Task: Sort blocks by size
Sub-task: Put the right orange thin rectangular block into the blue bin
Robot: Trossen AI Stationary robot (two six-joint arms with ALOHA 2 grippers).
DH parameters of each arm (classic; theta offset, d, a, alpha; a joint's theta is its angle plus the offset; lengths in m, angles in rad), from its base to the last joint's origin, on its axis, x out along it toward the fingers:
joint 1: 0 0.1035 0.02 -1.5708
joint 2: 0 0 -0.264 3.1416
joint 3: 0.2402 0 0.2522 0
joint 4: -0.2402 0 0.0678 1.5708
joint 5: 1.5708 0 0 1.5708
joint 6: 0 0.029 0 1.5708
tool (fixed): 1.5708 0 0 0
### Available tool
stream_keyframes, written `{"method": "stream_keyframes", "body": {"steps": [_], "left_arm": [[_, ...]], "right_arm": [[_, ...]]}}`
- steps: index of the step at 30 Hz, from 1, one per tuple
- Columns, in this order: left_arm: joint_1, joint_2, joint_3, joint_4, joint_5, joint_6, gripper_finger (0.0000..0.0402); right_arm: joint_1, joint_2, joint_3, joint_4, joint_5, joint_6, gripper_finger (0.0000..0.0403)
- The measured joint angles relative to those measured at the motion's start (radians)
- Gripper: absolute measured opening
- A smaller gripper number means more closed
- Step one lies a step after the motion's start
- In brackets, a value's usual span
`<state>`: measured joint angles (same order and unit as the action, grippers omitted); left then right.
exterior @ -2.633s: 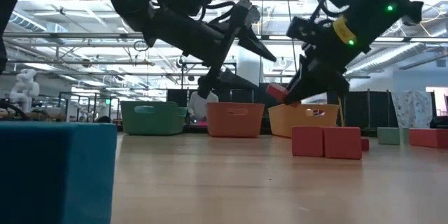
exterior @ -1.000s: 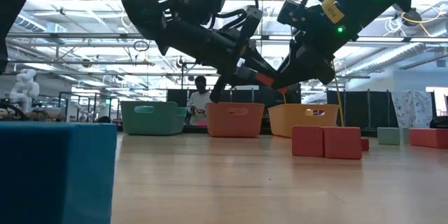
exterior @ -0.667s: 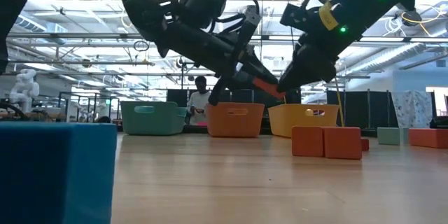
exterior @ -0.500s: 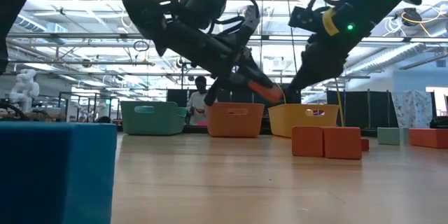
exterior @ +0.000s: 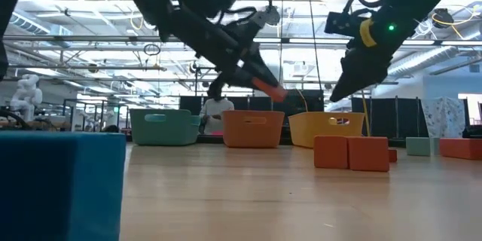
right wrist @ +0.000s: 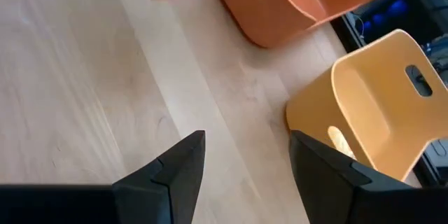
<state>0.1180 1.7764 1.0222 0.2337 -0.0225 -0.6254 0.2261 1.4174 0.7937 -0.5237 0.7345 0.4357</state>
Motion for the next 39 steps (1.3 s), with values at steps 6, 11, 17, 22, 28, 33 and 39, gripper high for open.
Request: {"method": "stream_keyframes", "body": {"steps": [6,11,17,22,28,33,39], "left_arm": [[0.000,-0.140,0.001,-0.185,-0.120,0.058,0.0064],[0.000,-0.247,0.001,-0.329,-0.225,0.089,0.0064],[0.000,-0.337,0.001,-0.494,-0.337,0.091,0.0064],[0.000,-0.366,0.001,-0.629,-0.434,0.090,0.0064],[0.011,-0.368,0.001,-0.702,-0.508,0.090,0.0064],[0.053,-0.369,0.001,-0.795,-0.589,0.089,0.0064],[0.138,-0.369,-0.004,-0.817,-0.596,0.127,0.0064]], "right_arm": [[0.049,0.000,0.000,-0.015,-0.006,0.016,0.0194],[0.083,0.000,0.000,-0.037,-0.007,0.025,0.0194],[0.099,0.000,0.000,-0.074,-0.007,0.057,0.0194],[0.103,0.000,0.000,-0.096,-0.002,0.070,0.0194],[0.103,0.000,0.000,-0.102,-0.004,0.070,0.0194],[0.103,0.000,0.000,-0.110,-0.011,0.070,0.0194],[0.103,0.000,0.000,-0.109,-0.033,0.070,0.0194]]}}
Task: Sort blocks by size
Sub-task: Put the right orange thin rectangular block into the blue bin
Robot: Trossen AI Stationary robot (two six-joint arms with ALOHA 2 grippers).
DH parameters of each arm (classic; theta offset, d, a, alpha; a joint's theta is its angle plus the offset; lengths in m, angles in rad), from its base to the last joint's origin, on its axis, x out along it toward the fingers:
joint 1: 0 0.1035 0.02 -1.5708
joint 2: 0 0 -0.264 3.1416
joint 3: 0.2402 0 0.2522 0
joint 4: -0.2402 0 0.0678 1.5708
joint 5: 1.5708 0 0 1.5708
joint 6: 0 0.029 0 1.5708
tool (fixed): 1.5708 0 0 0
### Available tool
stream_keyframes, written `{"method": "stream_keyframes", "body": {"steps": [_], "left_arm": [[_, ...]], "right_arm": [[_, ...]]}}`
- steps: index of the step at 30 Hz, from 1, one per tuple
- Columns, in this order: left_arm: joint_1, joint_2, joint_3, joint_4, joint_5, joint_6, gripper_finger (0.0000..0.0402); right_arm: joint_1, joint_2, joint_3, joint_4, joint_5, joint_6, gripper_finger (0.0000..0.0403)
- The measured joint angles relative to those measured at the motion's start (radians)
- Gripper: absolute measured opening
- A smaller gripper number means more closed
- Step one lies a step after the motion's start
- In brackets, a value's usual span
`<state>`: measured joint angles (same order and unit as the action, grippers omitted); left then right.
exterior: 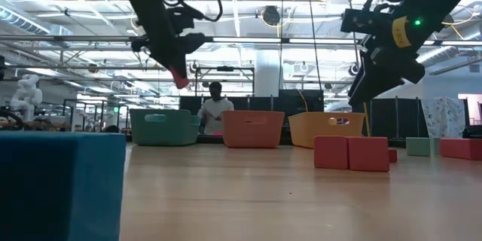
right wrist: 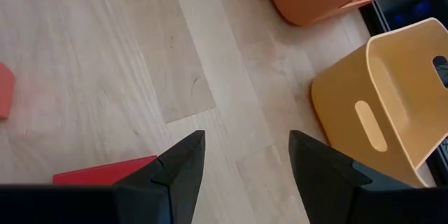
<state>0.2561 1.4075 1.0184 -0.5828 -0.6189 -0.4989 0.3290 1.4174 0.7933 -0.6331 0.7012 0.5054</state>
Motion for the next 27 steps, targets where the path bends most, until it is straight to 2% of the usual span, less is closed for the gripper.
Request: {"method": "stream_keyframes", "body": {"steps": [5,17,27], "left_arm": [[0.086,0.032,-0.015,-0.009,0.008,0.050,0.0064],[0.232,0.213,-0.015,0.061,0.031,0.143,0.0064],[0.311,0.253,-0.015,0.106,0.069,0.142,0.0064]], "right_arm": [[0.000,0.000,0.000,-0.001,0.000,0.000,0.0194],[0.000,0.000,0.000,0.002,0.000,-0.003,0.0194],[-0.001,0.000,0.000,0.003,0.004,-0.004,0.0194]]}}
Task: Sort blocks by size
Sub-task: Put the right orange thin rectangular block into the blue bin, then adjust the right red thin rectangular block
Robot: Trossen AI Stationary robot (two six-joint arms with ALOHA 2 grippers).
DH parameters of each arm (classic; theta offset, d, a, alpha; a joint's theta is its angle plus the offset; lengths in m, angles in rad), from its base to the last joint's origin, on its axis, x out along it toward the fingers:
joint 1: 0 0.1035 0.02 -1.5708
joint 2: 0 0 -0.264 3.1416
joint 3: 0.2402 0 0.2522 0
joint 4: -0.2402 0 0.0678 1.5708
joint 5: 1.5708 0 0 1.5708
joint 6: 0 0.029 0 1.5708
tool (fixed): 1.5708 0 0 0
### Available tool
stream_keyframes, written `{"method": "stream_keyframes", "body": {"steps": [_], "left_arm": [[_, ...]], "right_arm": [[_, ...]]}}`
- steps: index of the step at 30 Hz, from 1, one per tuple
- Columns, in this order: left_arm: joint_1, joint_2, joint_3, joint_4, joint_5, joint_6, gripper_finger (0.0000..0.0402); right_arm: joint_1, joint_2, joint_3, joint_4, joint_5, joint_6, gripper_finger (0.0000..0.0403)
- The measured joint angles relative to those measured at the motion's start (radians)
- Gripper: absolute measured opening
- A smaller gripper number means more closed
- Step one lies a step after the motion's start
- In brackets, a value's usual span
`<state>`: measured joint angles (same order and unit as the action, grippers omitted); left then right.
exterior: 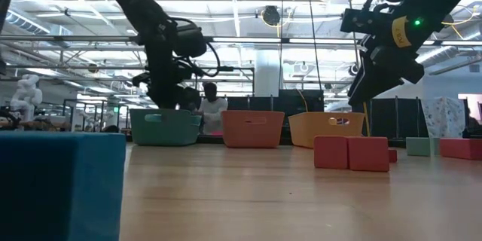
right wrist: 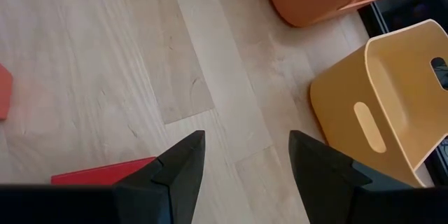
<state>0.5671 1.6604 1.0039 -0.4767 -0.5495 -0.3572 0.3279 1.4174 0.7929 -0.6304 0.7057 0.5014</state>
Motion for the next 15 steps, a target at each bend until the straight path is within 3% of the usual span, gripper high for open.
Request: {"method": "stream_keyframes", "body": {"steps": [3,10,15], "left_arm": [[0.015,0.000,0.000,-0.001,0.000,0.000,0.0070],[0.026,0.000,0.000,0.006,-0.001,0.000,0.0135],[0.026,0.000,0.000,0.008,-0.002,0.004,0.0156]], "right_arm": [[0.000,0.000,0.000,0.000,0.000,0.000,0.0194],[0.000,0.000,0.000,0.000,0.000,0.000,0.0194],[0.000,0.000,0.000,-0.002,0.000,0.000,0.0194]]}}
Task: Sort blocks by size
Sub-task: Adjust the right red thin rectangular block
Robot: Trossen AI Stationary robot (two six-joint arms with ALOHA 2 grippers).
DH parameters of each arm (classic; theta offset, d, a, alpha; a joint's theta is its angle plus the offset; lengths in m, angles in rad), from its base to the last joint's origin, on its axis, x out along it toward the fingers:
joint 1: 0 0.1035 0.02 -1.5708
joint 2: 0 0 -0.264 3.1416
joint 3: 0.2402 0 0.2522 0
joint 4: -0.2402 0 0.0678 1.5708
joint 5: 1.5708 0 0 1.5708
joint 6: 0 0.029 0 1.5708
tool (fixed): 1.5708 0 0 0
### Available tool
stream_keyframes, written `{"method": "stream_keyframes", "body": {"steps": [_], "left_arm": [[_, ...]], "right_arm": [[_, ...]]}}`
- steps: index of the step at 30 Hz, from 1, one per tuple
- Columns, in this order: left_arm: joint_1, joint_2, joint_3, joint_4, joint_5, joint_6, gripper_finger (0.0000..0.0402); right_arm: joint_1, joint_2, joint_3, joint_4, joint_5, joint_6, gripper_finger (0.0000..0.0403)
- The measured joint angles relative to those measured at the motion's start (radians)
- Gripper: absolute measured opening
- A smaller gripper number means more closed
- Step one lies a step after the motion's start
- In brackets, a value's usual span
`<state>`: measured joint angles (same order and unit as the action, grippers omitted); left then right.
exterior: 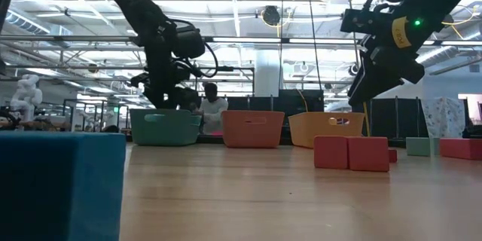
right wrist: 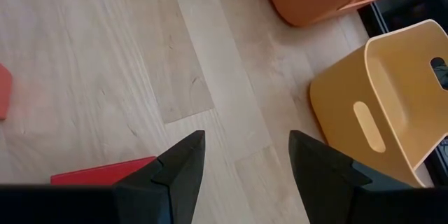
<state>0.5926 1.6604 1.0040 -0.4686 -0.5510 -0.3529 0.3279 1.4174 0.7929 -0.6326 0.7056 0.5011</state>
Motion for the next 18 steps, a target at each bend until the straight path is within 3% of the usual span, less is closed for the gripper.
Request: {"method": "stream_keyframes", "body": {"steps": [8,18], "left_arm": [[-0.065,-0.021,0.000,0.033,-0.029,-0.005,0.0159],[-0.311,-0.073,0.001,0.006,-0.166,-0.060,0.0159]], "right_arm": [[0.000,0.000,0.000,-0.112,0.003,0.057,0.0194],[0.002,0.000,0.000,-0.232,-0.039,0.153,0.0194]]}}
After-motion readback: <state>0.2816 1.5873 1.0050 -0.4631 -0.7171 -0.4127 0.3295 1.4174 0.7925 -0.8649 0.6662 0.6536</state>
